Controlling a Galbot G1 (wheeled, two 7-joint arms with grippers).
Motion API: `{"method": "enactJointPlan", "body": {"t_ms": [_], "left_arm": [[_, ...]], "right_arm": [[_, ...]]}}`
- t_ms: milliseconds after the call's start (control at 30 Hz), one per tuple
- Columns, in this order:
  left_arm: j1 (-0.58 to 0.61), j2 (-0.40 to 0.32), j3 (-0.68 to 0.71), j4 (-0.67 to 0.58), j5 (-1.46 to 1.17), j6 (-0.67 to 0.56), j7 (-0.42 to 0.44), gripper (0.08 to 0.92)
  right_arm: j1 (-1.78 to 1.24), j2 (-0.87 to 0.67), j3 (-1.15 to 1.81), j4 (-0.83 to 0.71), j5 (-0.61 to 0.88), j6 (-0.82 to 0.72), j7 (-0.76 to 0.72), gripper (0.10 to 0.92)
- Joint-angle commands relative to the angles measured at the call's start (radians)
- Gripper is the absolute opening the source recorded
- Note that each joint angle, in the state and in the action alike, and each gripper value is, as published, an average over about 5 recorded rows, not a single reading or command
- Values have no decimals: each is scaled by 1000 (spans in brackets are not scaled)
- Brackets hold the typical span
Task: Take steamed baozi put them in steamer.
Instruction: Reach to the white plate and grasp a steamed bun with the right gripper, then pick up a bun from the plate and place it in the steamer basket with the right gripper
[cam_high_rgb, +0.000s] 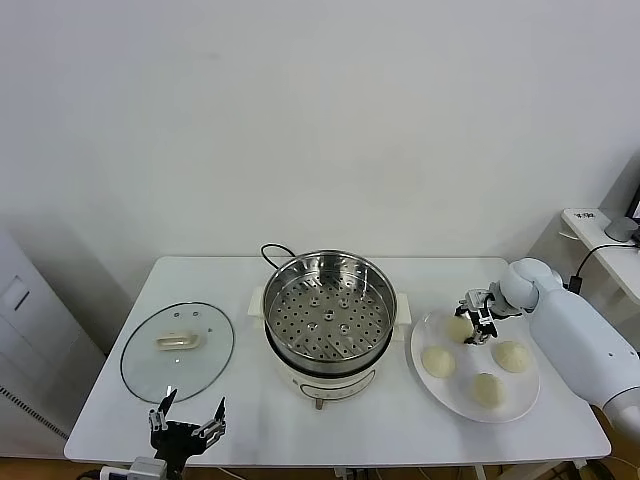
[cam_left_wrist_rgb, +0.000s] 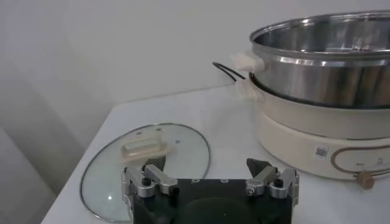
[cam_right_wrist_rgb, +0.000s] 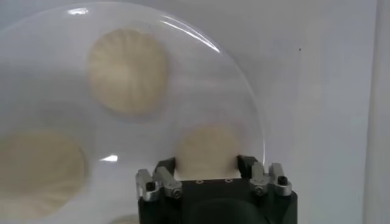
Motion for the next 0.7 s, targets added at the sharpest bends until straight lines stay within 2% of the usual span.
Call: {"method": "enactJointPlan", "body": {"t_ms": [33, 167, 333, 467, 567, 633, 700], "left_arm": [[0, -19, 2, -1, 2, 0, 0, 823], [-3, -21, 10, -1, 6, -1, -3, 823], [-16, -23, 16, 1, 13, -1, -16, 823], [-23, -23, 20, 3, 33, -3, -29, 823], [-22, -25, 26, -4, 35, -6, -34, 823], [-22, -27, 29, -11, 35, -9, -36, 823], [-22, -29, 32, -16, 35, -12, -40, 823]], "right_arm": [[30, -34, -17, 43, 88, -10, -27, 505], [182, -126, -153, 132, 245, -50, -73, 501], [563, -191, -481, 181, 475, -78, -143, 501], [845, -113, -709, 144, 628, -84, -190, 501], [940, -24, -797, 85, 714, -66, -220, 501], [972, 44, -835, 17, 787, 5, -244, 502], [989, 113, -874, -63, 881, 145, -256, 507]]}}
